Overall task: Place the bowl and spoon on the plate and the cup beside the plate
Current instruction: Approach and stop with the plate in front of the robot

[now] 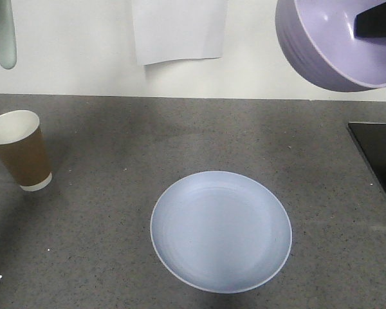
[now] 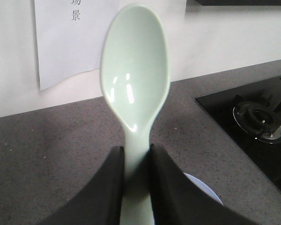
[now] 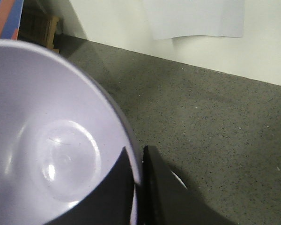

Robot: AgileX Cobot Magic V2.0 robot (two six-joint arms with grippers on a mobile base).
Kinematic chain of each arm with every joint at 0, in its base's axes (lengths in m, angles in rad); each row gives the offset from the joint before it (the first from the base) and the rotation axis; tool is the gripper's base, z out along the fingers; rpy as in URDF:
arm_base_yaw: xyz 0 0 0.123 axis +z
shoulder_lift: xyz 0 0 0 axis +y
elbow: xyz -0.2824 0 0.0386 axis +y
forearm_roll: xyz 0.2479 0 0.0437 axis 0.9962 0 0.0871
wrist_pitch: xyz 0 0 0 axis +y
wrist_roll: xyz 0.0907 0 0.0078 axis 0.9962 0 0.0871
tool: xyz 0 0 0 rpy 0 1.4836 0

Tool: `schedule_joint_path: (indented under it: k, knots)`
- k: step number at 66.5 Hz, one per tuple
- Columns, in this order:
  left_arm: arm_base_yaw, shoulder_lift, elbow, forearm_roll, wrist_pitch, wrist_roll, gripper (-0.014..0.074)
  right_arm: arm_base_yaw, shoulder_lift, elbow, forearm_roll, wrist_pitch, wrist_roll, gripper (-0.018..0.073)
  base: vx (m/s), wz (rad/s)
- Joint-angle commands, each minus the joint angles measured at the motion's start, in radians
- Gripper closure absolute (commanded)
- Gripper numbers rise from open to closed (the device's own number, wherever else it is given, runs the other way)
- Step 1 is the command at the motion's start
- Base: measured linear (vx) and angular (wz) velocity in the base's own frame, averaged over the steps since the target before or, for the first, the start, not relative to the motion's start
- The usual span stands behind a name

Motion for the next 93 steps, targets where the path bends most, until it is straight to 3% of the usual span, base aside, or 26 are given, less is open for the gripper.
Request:
schedule_joint_path:
  k: [1, 93]
  knots:
    - [-0.006, -0.016, -0.021, -0.031, -0.062, 0.003, 0.0603, -0.002, -0.025, -0.027, 0.056, -0.025, -0.010, 0.0566, 0.00, 0.00]
    - [-0.006, -0.016, -0.021, -0.031, -0.062, 0.003, 0.0603, -0.002, -0.025, -0.027, 0.061, -0.043, -0.010, 0.0566, 0.00, 0.00]
